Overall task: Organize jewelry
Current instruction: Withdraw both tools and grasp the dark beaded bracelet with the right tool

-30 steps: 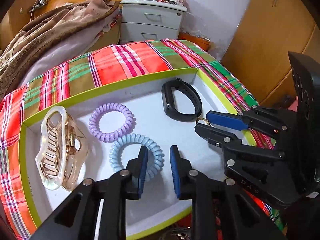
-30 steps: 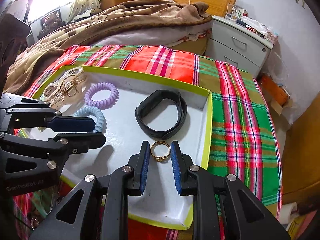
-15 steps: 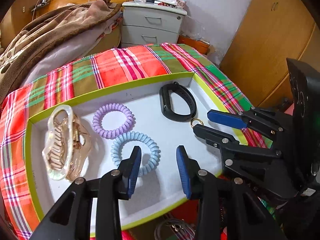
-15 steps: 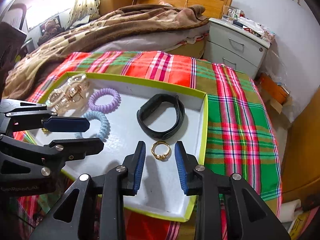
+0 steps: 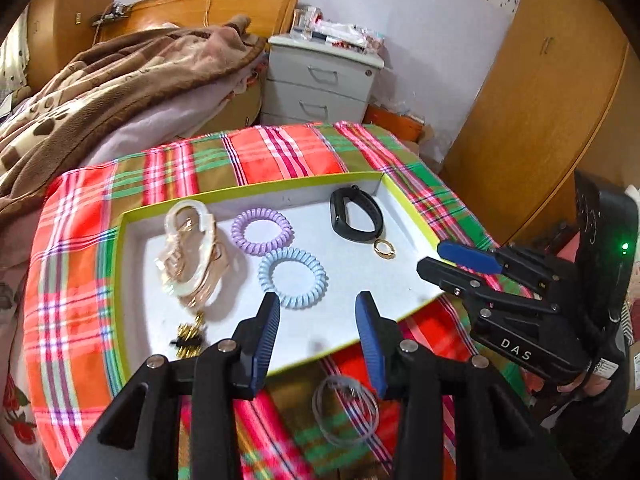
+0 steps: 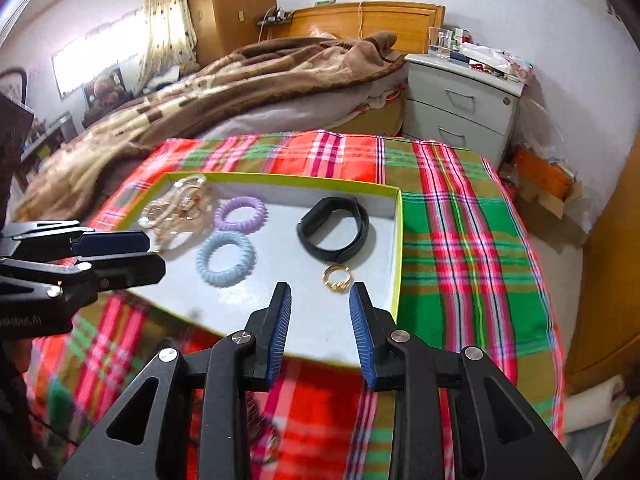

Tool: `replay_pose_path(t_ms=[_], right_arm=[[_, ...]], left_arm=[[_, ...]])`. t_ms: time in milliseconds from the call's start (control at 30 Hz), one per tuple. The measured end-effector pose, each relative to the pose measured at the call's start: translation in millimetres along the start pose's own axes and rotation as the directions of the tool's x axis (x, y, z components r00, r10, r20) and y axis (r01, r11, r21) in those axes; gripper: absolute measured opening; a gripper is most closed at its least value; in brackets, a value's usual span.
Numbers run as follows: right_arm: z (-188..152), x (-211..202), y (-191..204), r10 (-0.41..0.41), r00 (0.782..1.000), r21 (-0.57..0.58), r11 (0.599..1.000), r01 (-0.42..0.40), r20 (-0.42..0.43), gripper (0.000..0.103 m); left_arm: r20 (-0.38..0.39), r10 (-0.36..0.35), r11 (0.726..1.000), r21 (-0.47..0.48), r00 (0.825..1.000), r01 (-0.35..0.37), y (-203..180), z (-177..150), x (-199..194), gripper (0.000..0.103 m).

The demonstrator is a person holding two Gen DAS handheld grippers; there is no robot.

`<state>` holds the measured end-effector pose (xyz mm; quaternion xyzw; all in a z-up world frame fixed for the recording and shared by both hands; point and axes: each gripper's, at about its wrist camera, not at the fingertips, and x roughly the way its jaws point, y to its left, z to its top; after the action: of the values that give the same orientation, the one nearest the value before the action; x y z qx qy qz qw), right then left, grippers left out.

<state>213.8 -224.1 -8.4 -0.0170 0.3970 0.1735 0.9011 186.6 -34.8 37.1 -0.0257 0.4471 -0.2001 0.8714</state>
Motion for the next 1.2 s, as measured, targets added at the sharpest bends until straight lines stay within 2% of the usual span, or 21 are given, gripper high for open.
replay_pose_path(t_ms=[200, 267, 300, 500, 633, 767, 1067, 1200], right_arm=[[-23.7, -20.4, 4.8, 0.109, 0.994, 0.060, 0.992, -0.110, 0.021, 0.032], [-32.8, -21.3, 7.5, 0.144, 0.990, 0.081, 0.986, -0.144, 0.005, 0.037], [-37.8, -20.9, 10.6, 0.147, 0.989, 0.081, 0.986, -0.146, -0.007, 0.044], [-60.1, -13.1, 32.5, 0.127, 0.989, 0.035, 0.992, -0.124, -0.070, 0.046], [-64.5, -10.7, 44.3, 0.078, 0.994, -0.002, 0.997, -0.079, -0.080, 0.046], [-69.5, -6.9, 53.0, 0.069, 0.993, -0.035, 0.997, -0.073, -0.094, 0.046], [-77.4, -5.6, 70.8, 0.011, 0.994, -0.150, 0.988, -0.026, -0.105, 0.046], [-79.0, 0.9, 70.0, -0.013, 0.993, -0.138, 0.990, -0.004, -0.119, 0.046]], left_arm=[[0.050, -0.003, 1.000, -0.026, 0.999, 0.004, 4.2, -19.9, -30.6, 0.042], [0.057, -0.002, 0.999, -0.042, 0.998, 0.004, 7.3, -29.5, -38.2, 0.042], [0.060, 0.000, 0.999, -0.047, 0.998, 0.003, 8.7, -33.7, -41.1, 0.042], [0.063, 0.006, 0.996, -0.090, 0.998, -0.001, 19.0, -59.4, -51.8, 0.042], [0.051, 0.014, 0.993, -0.121, 0.999, -0.008, 26.2, -74.5, -53.9, 0.042], [0.040, 0.022, 0.990, -0.142, 0.999, -0.016, 32.2, -87.1, -55.7, 0.042], [0.033, 0.021, 0.986, -0.167, 0.999, -0.015, 36.8, -98.1, -57.2, 0.042], [0.028, 0.010, 0.985, -0.173, 1.000, -0.005, 35.5, -99.0, -54.9, 0.042]])
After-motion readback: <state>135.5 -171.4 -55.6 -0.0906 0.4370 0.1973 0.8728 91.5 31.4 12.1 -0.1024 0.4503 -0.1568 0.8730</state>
